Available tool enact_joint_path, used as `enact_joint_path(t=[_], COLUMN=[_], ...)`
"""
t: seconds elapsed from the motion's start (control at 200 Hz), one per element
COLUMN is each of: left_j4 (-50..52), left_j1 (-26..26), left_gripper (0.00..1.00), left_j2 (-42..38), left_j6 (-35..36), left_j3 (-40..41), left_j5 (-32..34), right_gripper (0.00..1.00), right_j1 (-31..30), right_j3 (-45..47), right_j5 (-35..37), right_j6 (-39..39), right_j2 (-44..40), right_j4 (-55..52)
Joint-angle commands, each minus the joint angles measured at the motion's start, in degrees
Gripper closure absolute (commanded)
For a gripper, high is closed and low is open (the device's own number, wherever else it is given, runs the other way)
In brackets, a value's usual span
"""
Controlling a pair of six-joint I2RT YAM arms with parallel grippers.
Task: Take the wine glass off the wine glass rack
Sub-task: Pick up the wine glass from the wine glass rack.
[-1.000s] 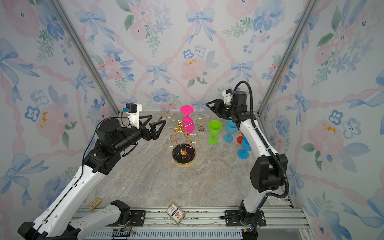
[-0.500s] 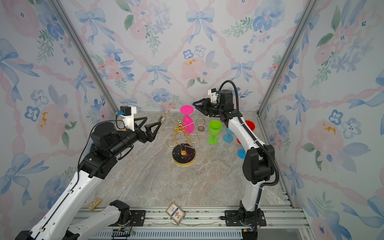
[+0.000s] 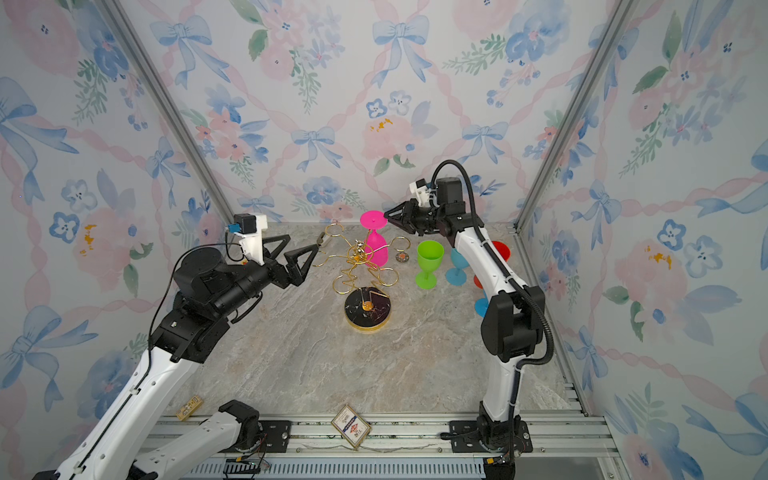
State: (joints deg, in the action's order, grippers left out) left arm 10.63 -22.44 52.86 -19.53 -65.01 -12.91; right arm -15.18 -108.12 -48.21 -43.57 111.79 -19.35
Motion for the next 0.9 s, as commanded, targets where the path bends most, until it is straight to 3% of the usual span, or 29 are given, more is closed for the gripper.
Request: enact_joint_path(t=[0.0, 0.44, 0.895], left_j4=[0.44, 0.50, 0.44], left_j1=[0.55, 0.77, 1.04], left_gripper=[0.02, 0.02, 0.02], left_j2=[-0.52, -1.34, -1.57], left_j6=[1.34, 1.69, 1.86], left_j3=[0.67, 0.98, 1.07], left_j5=[-0.32, -0.12, -0.28], right_gripper=[0.72, 0.75, 0.77], right_j1=[-0.33, -0.33, -0.64], right_j3=[-1.84, -0.60, -2.79], right_j5=[-1.82, -4.71, -5.23], right_j6=[1.84, -3.31, -3.50], right_j2=[0.72, 0.79, 2.10], right_j4=[-2.71, 3.41, 1.97])
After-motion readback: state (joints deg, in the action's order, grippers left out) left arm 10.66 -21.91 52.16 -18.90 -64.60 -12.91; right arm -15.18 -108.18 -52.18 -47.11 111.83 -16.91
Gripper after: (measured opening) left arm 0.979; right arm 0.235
